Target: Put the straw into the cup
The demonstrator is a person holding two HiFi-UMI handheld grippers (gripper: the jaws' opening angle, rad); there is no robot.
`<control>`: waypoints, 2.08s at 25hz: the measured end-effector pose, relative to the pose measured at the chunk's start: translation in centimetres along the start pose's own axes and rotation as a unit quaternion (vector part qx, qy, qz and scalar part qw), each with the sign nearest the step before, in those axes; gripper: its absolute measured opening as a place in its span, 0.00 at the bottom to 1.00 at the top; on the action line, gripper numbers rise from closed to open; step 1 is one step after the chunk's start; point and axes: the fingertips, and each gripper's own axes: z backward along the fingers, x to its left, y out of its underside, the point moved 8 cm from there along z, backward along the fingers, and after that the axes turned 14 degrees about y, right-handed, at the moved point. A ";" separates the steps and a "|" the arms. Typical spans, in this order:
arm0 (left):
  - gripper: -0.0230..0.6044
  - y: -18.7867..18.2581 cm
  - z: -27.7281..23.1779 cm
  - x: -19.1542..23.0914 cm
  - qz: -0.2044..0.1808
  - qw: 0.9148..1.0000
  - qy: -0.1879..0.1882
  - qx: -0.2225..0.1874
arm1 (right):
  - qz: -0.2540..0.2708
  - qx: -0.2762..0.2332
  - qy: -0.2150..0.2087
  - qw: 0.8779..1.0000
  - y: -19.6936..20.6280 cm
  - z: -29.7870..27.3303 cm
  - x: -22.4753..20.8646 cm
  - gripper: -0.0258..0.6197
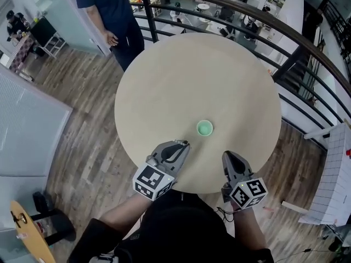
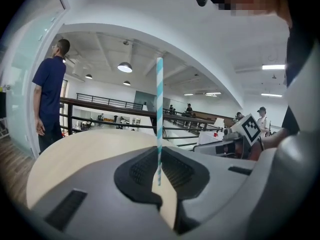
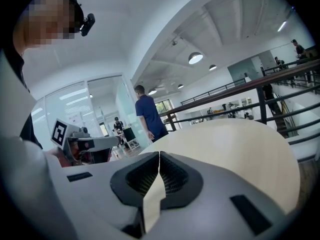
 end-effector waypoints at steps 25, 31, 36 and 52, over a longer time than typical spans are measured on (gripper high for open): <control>0.08 6.8 -13.3 8.2 0.043 0.995 0.061 0.068 | -0.051 0.064 0.025 0.996 6.6 -6.2 -4.8 0.08; 0.08 8.6 -14.9 9.2 0.052 0.993 0.053 0.090 | -0.057 0.074 0.031 0.995 7.3 -6.1 -5.9 0.08; 0.08 9.6 -15.7 9.4 0.061 0.992 0.053 0.101 | -0.058 0.069 0.030 0.995 6.9 -6.3 -6.2 0.08; 0.15 10.7 -15.8 9.5 0.058 0.988 0.041 0.140 | -0.065 0.077 0.020 0.995 7.1 -6.1 -4.9 0.08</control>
